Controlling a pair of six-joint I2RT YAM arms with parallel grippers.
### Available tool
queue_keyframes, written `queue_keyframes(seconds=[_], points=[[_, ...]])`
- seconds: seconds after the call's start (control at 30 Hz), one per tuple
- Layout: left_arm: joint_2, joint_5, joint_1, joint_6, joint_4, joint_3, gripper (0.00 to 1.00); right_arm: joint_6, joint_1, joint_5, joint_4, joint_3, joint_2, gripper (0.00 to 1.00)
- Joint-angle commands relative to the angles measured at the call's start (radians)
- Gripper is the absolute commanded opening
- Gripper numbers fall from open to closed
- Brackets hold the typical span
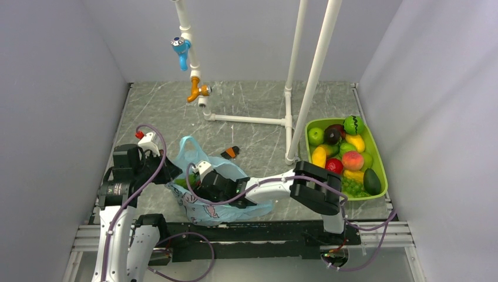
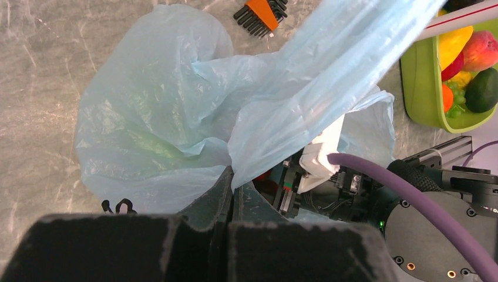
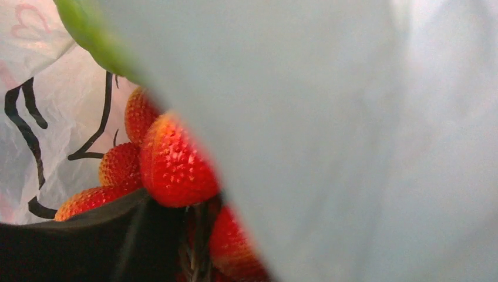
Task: Take the fake fruits out of the plastic bag
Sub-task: Adjust the plastic bag at the center of the board.
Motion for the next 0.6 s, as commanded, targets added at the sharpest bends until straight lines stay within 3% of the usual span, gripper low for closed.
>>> queue_keyframes(seconds=[0.0, 0.07, 0.17, 0.27, 0.37, 0.57], points=[[0.003, 0.008, 0.006, 0.017, 0.024, 0.007, 0.00, 0.026, 0.005, 0.079, -0.023, -0.005, 0.027, 0.60], [0.005, 0.002, 0.005, 0.011, 0.026, 0.008, 0.00, 0.010, -0.004, 0.108, -0.017, 0.010, 0.007, 0.47], [0.017, -0.002, 0.006, -0.008, 0.039, 0.015, 0.00, -0.020, -0.049, 0.122, -0.041, 0.068, -0.007, 0.18], [0.039, 0.043, 0.006, -0.068, 0.107, 0.011, 0.00, -0.044, -0.114, 0.109, -0.070, 0.145, -0.002, 0.02], [0.073, 0.058, 0.005, -0.127, 0.173, 0.053, 0.00, -0.057, -0.180, 0.078, -0.096, 0.225, 0.005, 0.00], [0.114, -0.064, 0.006, -0.101, 0.154, 0.186, 0.00, -0.107, -0.232, 0.071, -0.162, 0.361, -0.039, 0.00]])
